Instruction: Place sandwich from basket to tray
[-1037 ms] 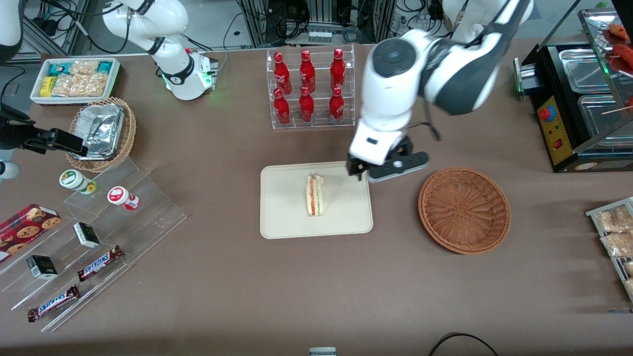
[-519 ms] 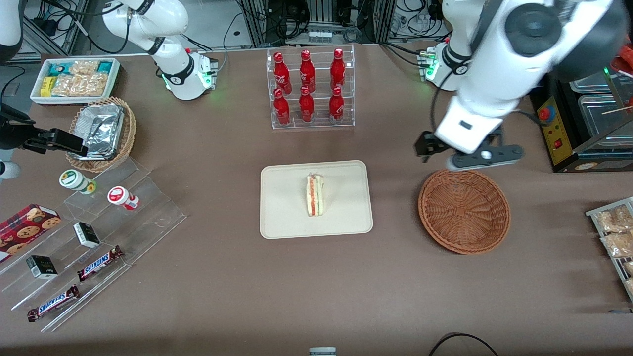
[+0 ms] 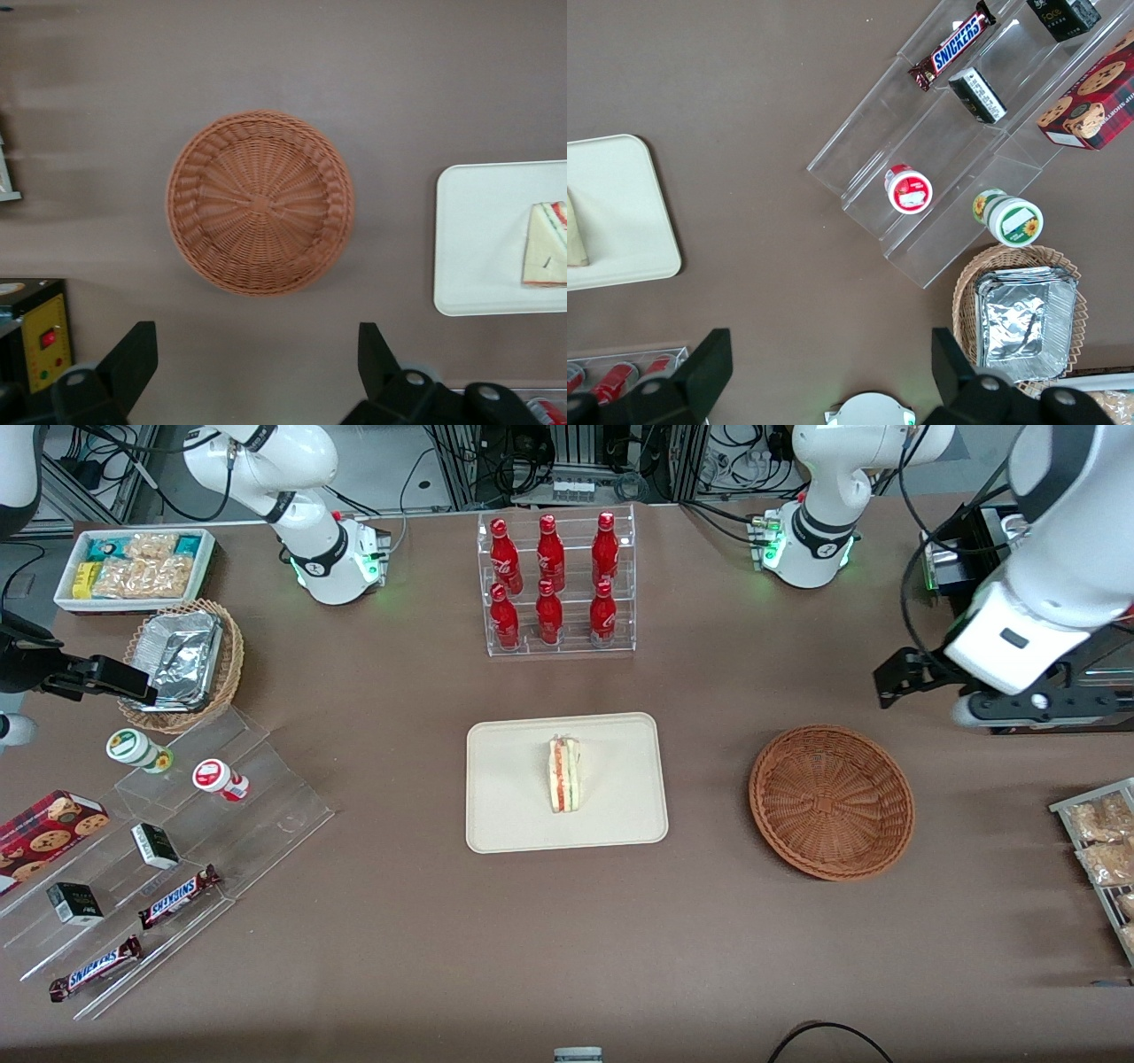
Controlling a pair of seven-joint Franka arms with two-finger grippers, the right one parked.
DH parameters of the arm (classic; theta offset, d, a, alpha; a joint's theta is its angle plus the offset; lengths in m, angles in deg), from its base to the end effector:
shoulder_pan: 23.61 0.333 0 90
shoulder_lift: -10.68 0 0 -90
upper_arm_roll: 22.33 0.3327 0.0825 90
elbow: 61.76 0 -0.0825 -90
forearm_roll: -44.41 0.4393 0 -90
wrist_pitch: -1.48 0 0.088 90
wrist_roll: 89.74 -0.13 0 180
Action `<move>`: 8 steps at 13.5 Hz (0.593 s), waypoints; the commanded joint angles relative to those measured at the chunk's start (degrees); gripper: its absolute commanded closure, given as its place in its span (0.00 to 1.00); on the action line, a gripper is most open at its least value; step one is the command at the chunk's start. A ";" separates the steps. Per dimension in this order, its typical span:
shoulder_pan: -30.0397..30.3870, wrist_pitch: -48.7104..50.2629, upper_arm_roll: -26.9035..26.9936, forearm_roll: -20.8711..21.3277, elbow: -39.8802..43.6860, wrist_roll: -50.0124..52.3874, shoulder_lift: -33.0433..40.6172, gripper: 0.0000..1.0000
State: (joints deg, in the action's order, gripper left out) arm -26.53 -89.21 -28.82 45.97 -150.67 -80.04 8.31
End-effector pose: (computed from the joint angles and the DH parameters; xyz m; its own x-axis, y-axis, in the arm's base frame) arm 0.6162 -0.0972 0.6040 1.0000 0.0047 -0.0061 0.0046 -0.9997 -0.0239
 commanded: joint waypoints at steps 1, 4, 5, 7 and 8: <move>-0.59 0.78 1.74 -1.04 1.80 -1.79 0.35 0.00; -0.68 0.78 2.18 -0.95 3.21 -2.31 0.17 0.00; -0.77 0.87 3.48 -1.03 3.56 -4.84 0.43 0.00; -0.77 3.05 5.60 -0.95 3.74 -8.55 0.78 0.00; -0.77 3.85 5.78 -0.86 4.26 -8.73 0.79 0.00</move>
State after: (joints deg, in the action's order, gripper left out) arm -26.83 -87.76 -24.43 45.78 -147.42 -86.51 8.38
